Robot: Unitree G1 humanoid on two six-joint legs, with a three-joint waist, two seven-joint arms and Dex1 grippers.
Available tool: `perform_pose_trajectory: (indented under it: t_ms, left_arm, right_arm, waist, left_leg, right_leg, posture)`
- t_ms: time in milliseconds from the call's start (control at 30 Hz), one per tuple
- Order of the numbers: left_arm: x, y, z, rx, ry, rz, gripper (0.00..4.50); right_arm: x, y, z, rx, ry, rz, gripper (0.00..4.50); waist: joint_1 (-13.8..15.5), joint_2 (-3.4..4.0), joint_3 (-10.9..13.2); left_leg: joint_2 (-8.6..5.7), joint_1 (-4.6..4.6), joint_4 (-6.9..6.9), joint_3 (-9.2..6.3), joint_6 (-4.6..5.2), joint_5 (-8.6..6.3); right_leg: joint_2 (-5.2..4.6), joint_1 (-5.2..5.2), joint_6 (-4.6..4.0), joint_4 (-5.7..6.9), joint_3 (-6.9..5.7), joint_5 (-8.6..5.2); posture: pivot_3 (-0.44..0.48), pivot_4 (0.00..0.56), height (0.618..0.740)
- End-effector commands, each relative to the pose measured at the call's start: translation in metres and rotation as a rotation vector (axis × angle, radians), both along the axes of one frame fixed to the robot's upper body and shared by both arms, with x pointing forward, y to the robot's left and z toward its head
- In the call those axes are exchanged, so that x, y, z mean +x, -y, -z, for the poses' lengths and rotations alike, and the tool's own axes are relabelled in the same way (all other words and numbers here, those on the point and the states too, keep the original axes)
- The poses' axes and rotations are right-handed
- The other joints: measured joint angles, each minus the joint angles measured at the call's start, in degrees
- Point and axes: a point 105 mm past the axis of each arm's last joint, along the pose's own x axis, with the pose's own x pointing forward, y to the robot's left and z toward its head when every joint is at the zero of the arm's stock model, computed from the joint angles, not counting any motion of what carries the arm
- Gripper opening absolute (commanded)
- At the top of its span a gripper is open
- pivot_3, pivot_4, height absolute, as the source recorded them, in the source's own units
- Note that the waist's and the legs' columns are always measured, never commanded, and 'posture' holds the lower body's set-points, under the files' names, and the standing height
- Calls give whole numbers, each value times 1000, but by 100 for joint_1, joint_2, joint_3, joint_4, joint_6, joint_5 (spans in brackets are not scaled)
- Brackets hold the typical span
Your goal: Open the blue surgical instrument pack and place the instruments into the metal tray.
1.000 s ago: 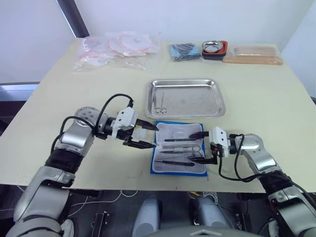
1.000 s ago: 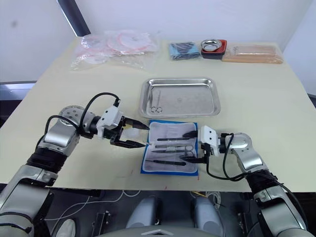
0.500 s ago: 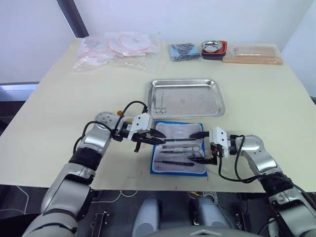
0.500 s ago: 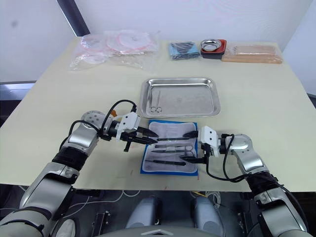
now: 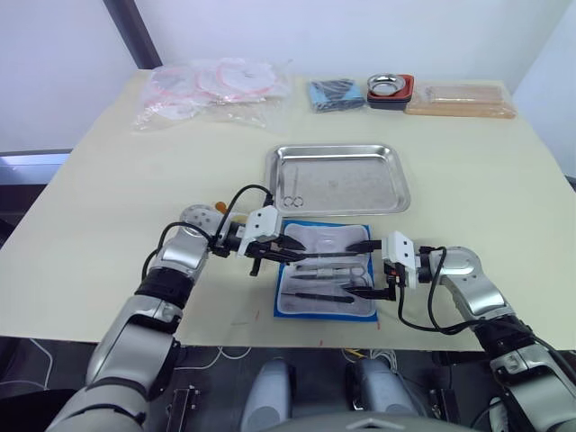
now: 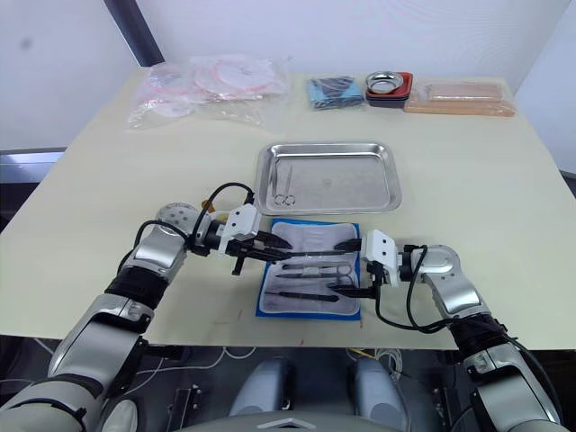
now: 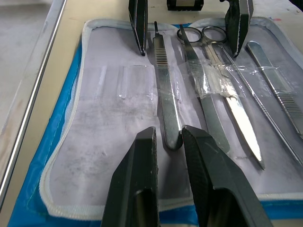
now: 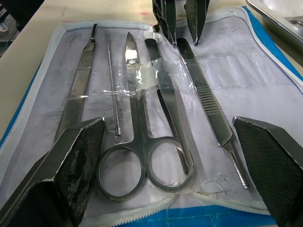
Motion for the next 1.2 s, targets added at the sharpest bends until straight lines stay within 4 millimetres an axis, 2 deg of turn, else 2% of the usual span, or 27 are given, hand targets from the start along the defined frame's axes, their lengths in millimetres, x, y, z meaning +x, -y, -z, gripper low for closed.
perform_pose_trajectory:
  t_ms: [33,333,367,467,633,933,1067,1200]
  left_arm:
    - [1,-1,5,11,-8,-15,961]
    - [-1,-1,16,26,-54,-26,961]
    - [-1,-1,16,22,-54,-28,530]
    - [0,-1,14,18,-53,-31,35]
    - [2,-3,10,41,-31,-27,35]
    - [2,-5,-10,89,-16,0,35]
    - [2,-4,-25,146,-26,-1,35]
    - [-2,-5,-31,183,-48,-5,35]
  right_arm:
    - [-9,12,32,-102,-108,29,4500]
    - [-9,13,32,-106,-104,32,4500]
    - [-9,12,32,-106,-104,32,4500]
    - [-10,12,32,-106,-105,31,4500]
    - [-10,11,33,-105,-108,29,4500]
    - [-10,10,34,-107,-109,26,4500]
    - [-10,9,35,-107,-112,24,4500]
    - [-9,9,35,-106,-113,24,4500]
  waist:
    - [0,1,0]
    - [0,10,-11]
    - [0,10,-12]
    - [0,15,-15]
    - [0,17,-16]
    - [-9,17,-16]
    - [-11,16,-15]
    - [-17,16,-14]
  left_leg:
    - [0,0,0,0,0,0]
    - [0,1,0,0,0,0]
    - [0,1,0,0,0,0]
    - [0,1,0,0,0,0]
    - [0,1,0,0,0,0]
    - [0,0,0,-1,0,0]
    - [0,-1,0,-3,0,0]
    - [0,-1,0,-2,0,0]
  right_leg:
    - [0,0,0,0,0,0]
    - [0,1,0,0,0,0]
    - [0,2,0,0,0,0]
    - [0,2,0,0,0,0]
    - [0,2,0,0,0,0]
    - [2,1,0,0,0,0]
    - [2,1,0,1,-1,0]
    - [2,0,0,0,0,0]
  posture:
    - [0,150,740]
    - [0,150,740]
    - [0,150,740]
    - [0,150,740]
    - [0,150,740]
    - [0,150,740]
    - [0,150,740]
    - [0,150,740]
